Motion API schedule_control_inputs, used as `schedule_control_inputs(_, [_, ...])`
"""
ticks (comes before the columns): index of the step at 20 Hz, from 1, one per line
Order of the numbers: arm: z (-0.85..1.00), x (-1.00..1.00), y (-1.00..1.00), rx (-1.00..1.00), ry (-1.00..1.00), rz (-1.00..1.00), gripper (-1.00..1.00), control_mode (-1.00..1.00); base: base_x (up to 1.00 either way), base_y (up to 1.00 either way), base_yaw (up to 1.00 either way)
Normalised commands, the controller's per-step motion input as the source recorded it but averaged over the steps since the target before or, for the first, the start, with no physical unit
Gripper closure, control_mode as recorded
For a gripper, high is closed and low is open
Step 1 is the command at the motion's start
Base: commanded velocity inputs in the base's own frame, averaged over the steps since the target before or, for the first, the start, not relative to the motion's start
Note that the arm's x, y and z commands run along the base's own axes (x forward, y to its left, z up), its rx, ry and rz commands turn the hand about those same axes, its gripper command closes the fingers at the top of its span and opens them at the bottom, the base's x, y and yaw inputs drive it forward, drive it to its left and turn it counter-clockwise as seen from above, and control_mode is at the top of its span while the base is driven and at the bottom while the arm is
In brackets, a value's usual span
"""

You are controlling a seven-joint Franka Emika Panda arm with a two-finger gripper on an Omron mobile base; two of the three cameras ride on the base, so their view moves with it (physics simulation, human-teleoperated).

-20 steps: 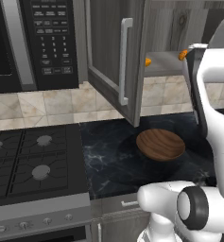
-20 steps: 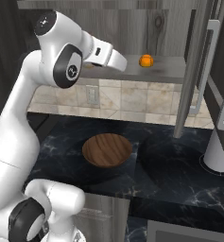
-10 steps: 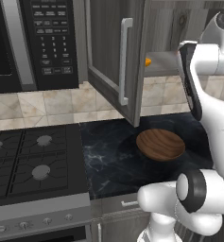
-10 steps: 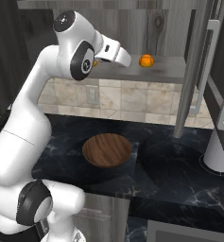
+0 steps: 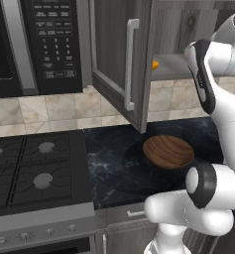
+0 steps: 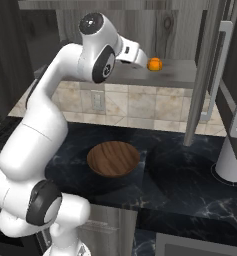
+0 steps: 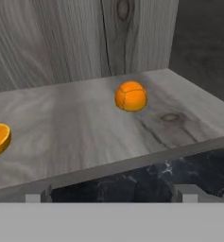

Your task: Open the cabinet. Pick the orange and orange from the cabinet and place them into the bowl. Then close the cabinet.

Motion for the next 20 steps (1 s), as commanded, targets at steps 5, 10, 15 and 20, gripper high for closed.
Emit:
schedule_control_inputs(5, [0.0, 0.07, -0.01, 0.0, 0.01, 0.01, -1.0, -1.0, 0.0, 0.0, 0.0])
schedule_control_inputs(10, [0.0, 0.02, -0.07, 0.0, 0.0, -0.02, -1.0, -1.0, 0.0, 0.0, 0.0])
schedule_control_inputs(15, [0.0, 0.0, -0.2, 0.0, 0.0, -0.03, -1.0, -1.0, 0.0, 0.0, 0.0])
schedule_control_inputs(20, [-0.01, 0.08, -0.19, 0.0, -0.01, 0.0, -1.0, -1.0, 0.0, 0.0, 0.0])
